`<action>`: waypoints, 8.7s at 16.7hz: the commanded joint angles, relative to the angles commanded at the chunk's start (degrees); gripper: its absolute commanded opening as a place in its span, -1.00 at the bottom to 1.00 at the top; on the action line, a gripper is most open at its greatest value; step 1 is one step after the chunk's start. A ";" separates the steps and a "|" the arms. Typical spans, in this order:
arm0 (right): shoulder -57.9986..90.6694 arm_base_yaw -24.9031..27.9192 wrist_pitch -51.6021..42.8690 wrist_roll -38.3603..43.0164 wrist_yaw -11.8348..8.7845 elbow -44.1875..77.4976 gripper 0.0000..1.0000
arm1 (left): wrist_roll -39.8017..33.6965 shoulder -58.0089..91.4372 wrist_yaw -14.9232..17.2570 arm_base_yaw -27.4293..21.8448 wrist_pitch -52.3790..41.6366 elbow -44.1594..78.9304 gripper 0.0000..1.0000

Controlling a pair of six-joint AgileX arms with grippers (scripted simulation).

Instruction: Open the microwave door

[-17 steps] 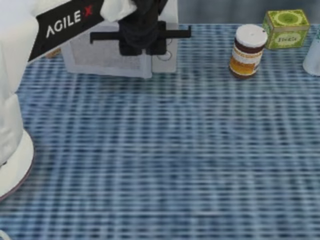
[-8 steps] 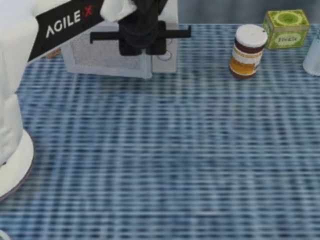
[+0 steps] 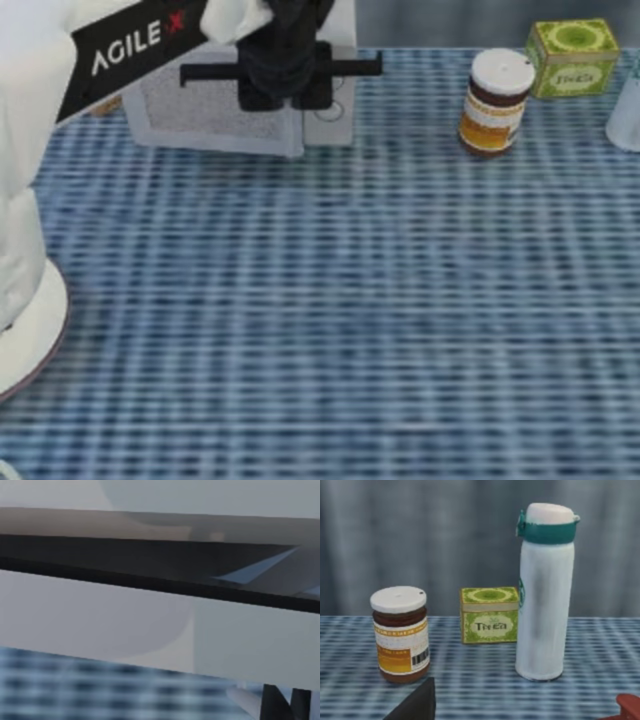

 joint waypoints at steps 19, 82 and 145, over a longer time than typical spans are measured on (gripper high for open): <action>0.00 0.00 0.00 0.00 0.00 0.00 1.00 | 5.81 -5.84 2.83 0.55 4.97 -9.38 -1.00; 0.00 0.00 0.00 0.00 0.00 0.00 1.00 | 19.00 -16.33 9.96 2.94 12.06 -24.87 -1.00; 0.00 0.00 0.00 0.00 0.00 0.00 1.00 | 31.99 -23.54 17.36 6.72 14.53 -34.48 -1.00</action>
